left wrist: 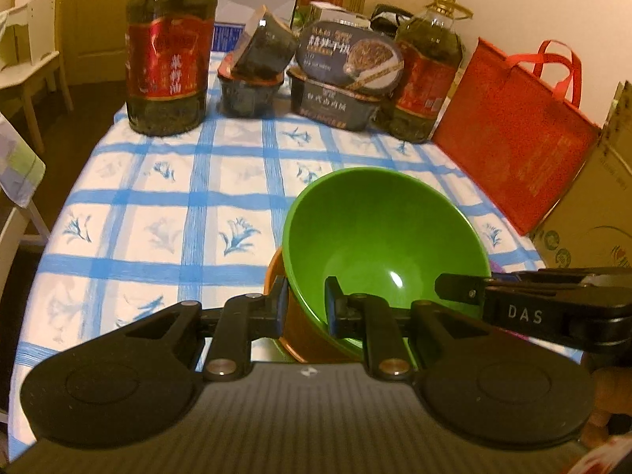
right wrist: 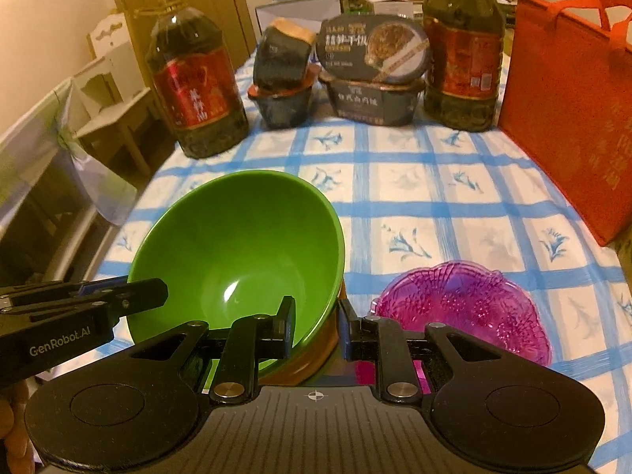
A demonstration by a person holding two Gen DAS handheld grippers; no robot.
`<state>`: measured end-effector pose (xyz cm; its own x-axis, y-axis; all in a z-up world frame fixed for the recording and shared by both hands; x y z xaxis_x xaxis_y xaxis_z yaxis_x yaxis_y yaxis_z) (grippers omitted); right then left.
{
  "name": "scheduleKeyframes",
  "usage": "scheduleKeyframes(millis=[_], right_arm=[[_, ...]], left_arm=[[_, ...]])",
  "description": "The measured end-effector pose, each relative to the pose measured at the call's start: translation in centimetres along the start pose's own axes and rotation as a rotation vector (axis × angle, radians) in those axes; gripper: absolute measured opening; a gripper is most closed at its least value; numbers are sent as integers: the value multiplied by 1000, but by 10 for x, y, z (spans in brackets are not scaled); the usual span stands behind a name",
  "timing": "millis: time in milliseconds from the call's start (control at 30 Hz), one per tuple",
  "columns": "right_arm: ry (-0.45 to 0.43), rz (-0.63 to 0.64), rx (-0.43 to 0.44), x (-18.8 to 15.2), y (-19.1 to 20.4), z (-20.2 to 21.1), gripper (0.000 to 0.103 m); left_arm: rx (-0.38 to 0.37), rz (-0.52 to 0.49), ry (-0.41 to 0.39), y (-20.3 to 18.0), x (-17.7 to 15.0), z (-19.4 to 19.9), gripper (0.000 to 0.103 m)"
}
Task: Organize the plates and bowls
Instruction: 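Lower the green bowl onto the orange bowl stack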
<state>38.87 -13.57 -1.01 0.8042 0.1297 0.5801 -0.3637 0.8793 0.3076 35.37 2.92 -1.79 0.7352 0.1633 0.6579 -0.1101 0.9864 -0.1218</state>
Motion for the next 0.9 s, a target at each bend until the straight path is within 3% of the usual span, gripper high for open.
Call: scheduleKeyframes(millis=[433, 667, 767, 900], right_arm=[[20, 83, -52, -10, 3, -22, 22], [-11, 70, -44, -10, -2, -21, 23], [-50, 37, -31, -10, -4, -6, 28], [-84, -15, -3, -19, -4, 18, 43]], left_arm=[[8, 5, 42, 6, -18, -23, 18], [3, 5, 16, 8, -17, -18, 18], [7, 20, -18, 11, -18, -4, 18], [2, 54, -41, 14, -23, 16, 21]])
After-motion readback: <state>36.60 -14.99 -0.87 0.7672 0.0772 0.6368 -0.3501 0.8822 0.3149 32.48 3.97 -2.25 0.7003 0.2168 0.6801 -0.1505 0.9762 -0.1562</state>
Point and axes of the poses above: each gripper's, at about its wrist camera, not at the fingertips, and z roughly against the way its jaws point, y to its left, x to its top, the point moved 5 cm from there along -z, roughly the way its jaws point, and after that the axes turned 6 degrees about x, right-handed, at the moved point
